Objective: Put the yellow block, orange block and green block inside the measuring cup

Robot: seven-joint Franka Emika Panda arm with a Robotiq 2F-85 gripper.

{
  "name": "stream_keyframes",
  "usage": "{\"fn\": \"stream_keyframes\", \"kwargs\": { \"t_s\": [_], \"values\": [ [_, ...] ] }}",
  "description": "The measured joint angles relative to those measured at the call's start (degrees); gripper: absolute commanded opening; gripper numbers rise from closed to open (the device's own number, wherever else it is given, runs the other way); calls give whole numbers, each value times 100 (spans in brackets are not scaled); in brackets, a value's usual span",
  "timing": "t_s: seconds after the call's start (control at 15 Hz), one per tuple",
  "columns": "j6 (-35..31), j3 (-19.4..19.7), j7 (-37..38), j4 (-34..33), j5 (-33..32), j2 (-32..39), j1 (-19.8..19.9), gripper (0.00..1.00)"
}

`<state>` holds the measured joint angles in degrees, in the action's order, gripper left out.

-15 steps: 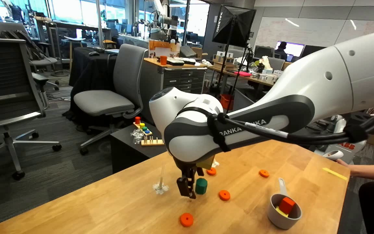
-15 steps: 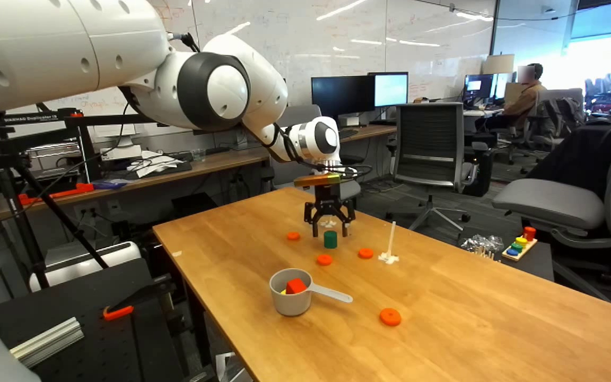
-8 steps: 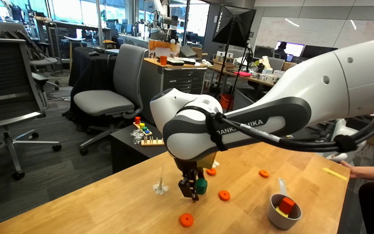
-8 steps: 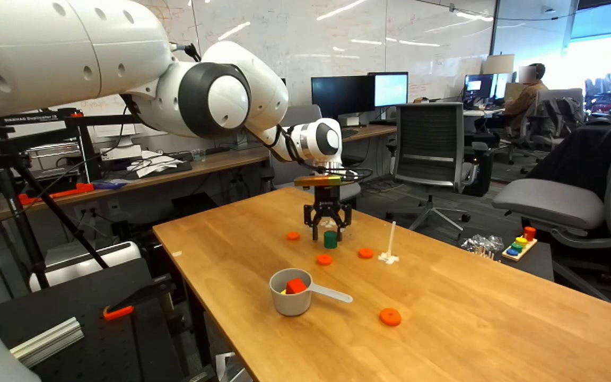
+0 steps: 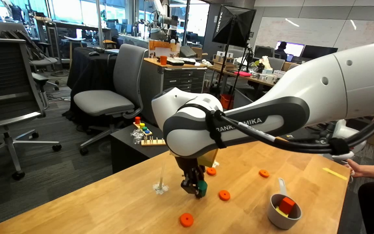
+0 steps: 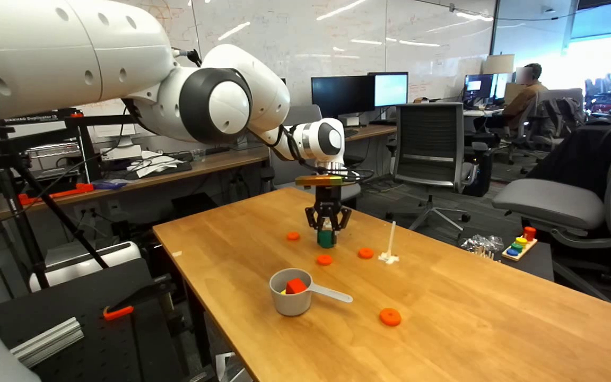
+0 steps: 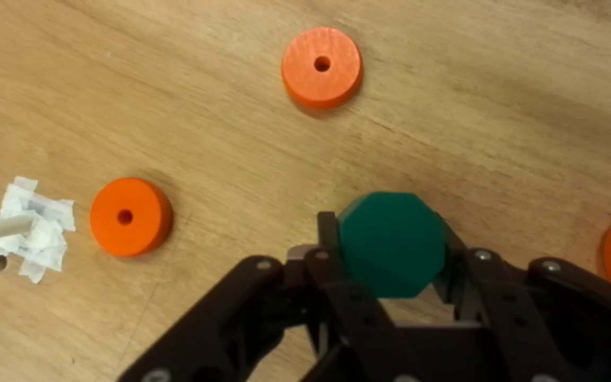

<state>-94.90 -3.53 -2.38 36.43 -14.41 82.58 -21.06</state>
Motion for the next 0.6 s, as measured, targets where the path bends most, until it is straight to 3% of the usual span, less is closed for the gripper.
{"fn": "stream_keyframes", "kwargs": {
  "t_s": [0.6],
  "values": [
    [1,-20,0,20,0,-235,4,17]
  ]
}}
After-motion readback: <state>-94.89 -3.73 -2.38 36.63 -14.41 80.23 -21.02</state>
